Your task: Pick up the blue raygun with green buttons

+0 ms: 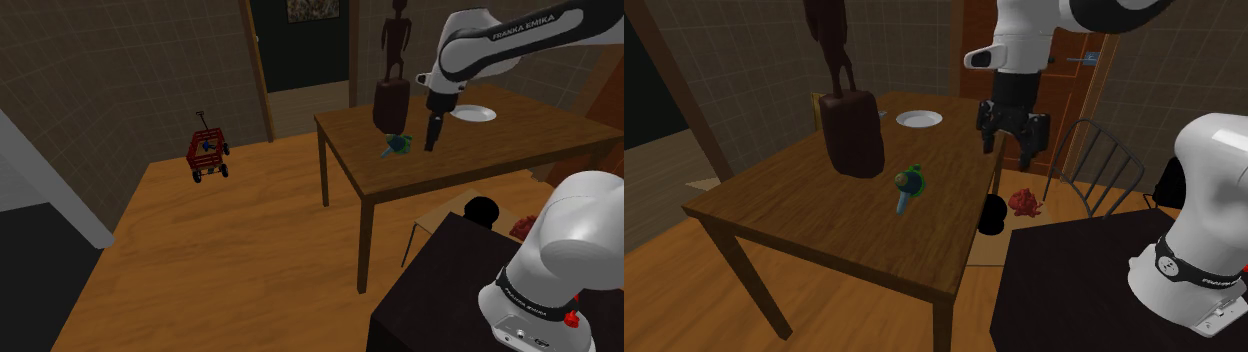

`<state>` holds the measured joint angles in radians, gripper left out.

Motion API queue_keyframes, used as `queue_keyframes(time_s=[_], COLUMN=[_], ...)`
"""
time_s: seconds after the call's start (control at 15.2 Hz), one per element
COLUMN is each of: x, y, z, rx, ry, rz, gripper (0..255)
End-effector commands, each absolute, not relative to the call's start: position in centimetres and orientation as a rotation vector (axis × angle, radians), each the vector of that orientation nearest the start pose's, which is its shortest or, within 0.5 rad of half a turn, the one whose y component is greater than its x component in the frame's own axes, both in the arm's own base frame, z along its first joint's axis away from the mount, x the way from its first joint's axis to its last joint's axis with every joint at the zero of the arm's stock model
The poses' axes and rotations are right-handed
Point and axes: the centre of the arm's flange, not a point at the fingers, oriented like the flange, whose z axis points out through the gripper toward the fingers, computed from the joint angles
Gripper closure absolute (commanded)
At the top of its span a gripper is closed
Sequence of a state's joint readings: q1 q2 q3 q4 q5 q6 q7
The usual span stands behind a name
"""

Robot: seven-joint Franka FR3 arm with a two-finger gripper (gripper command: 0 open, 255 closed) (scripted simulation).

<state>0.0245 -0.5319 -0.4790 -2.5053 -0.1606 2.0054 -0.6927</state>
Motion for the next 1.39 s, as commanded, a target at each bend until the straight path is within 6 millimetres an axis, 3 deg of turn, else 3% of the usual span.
queue_keyframes(time_s=[0.0, 0.59, 1.12, 1.32], x=[36.0, 43.1, 50.9, 50.9], y=[-20.7, -28.4, -33.8, -33.8], z=[43.4, 39.3, 36.3, 34.7], rx=[-2.993, -2.898, -2.785, -2.784], ry=[-0.632, -0.932, -1.183, -1.183], rz=[-0.1, -0.276, -0.425, -0.425], gripper=[0, 0, 0, 0])
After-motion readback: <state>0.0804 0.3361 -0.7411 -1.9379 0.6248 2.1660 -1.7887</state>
